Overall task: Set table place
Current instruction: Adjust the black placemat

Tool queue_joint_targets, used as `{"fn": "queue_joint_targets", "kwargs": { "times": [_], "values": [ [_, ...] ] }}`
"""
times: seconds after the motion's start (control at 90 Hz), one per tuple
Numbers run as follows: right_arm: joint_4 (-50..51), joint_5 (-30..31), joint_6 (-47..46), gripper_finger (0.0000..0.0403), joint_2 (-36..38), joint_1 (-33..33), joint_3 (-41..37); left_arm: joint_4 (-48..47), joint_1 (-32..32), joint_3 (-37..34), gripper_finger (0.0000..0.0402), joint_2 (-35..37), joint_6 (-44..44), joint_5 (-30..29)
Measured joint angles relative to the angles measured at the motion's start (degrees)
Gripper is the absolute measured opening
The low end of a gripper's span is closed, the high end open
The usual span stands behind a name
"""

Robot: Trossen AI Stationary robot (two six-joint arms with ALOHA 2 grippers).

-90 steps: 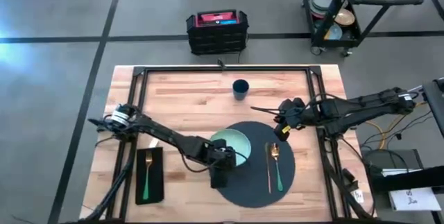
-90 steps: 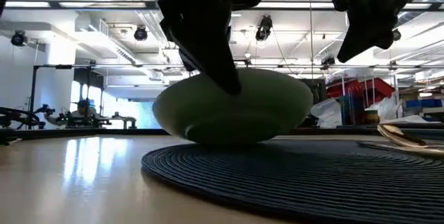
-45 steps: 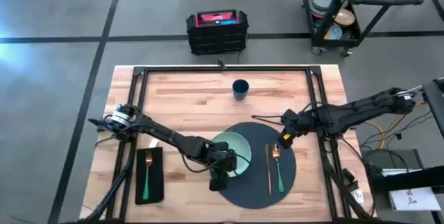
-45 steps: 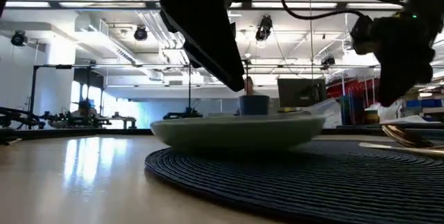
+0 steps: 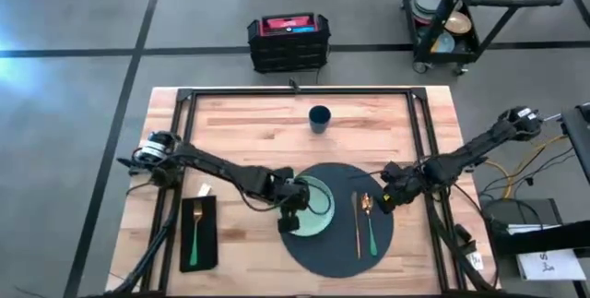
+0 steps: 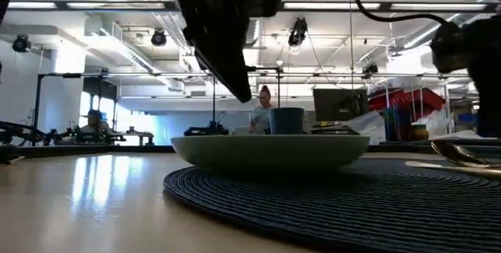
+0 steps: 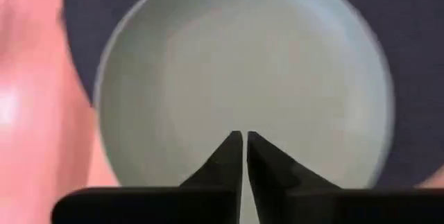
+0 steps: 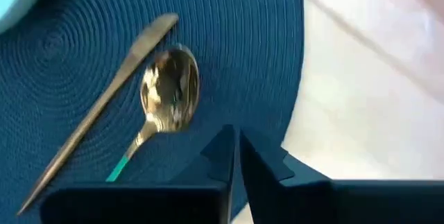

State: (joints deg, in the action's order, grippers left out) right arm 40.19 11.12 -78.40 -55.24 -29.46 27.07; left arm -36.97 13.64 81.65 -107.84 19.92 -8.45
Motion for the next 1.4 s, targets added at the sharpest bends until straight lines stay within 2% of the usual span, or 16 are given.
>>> {"fn": "queue_joint_targets", "kwargs": {
  "times": [0.211,0.511,0.711,0.944,1.044,1.4],
  "values": [
    [-0.29,1.56,-7.50,0.0001,-0.09,-6.36,-0.40,15.42,-2.54,-5.08,0.0000,-1.26,0.74,6.59],
    [-2.19,1.15,-10.11,0.0000,-0.15,-8.31,-2.12,22.46,-3.05,-7.68,0.0000,-4.88,3.46,11.07],
    [-3.19,-1.14,-9.50,0.0000,-0.15,-8.29,-3.81,27.14,-2.59,-6.14,0.0000,-8.68,6.13,17.39],
    [-3.46,-1.97,-9.53,0.0000,-0.15,-8.27,-5.01,28.48,-2.00,-2.06,0.0000,-13.87,6.38,30.89],
    [-3.54,-1.98,-9.22,0.0000,-0.15,-8.27,-5.02,28.14,-2.00,0.36,0.0000,-15.55,6.10,34.37],
    [-3.67,-2.26,-9.14,0.0000,0.08,-8.29,-5.31,28.53,-2.20,3.05,0.0000,-15.82,1.59,33.99]
  ]
}}
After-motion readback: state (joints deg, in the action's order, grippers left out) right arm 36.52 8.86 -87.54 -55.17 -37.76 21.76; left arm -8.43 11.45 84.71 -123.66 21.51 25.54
